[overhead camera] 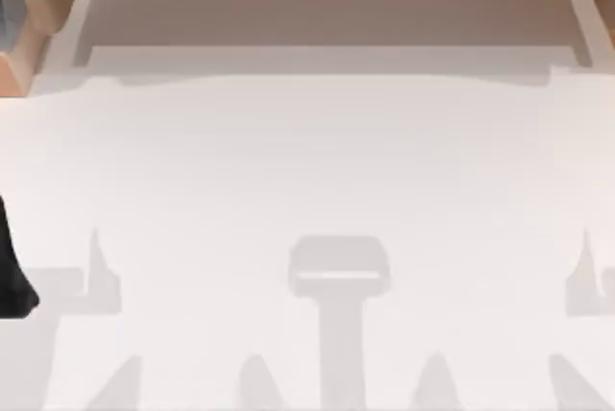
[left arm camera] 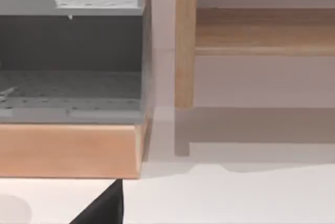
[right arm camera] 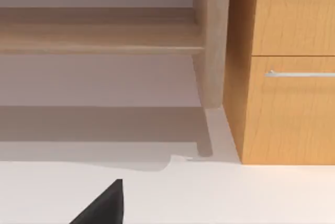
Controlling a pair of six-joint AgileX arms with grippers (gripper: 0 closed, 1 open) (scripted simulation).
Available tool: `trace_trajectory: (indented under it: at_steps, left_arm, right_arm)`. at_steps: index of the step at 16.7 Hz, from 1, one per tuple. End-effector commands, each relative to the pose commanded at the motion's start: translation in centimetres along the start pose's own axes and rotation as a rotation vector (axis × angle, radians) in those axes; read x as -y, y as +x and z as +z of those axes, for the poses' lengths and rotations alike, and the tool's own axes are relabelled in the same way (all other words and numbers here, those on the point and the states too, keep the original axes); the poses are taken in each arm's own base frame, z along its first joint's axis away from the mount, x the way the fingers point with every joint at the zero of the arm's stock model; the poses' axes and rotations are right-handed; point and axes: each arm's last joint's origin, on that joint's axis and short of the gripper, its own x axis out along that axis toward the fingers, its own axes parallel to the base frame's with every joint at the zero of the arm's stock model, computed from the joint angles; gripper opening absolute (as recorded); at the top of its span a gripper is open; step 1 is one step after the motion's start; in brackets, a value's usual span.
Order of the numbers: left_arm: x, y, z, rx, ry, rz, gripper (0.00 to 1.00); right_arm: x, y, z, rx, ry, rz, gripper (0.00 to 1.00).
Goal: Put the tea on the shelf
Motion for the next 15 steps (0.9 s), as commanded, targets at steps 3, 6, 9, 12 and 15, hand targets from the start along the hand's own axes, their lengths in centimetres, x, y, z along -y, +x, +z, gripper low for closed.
trace_trajectory:
  at_steps: [3,6,9,12,15]
  left_arm:
    - [0.0,0.1,0.0,-0.005,0.002,0.001,1.0]
    - [-0.5,0.6,-0.1,-0.045,0.013,0.003,1.0]
    - [-1.4,1.5,-0.1,-0.105,0.025,0.004,1.0]
    - [-3.0,3.0,0.4,-0.144,0.034,0.004,1.0]
    - [-5.5,4.9,1.3,-0.138,0.049,0.002,1.0]
  right_arm:
    - [0.0,0.0,0.0,0.0,0.0,0.0,1.0]
    - [0.0,0.0,0.0,0.0,0.0,0.0,1.0]
    - [0.0,0.0,0.0,0.0,0.0,0.0,1.0]
    - [0.0,0.0,0.0,0.0,0.0,0.0,1.0]
    - [0.0,0.0,0.0,0.0,0.0,0.0,1.0]
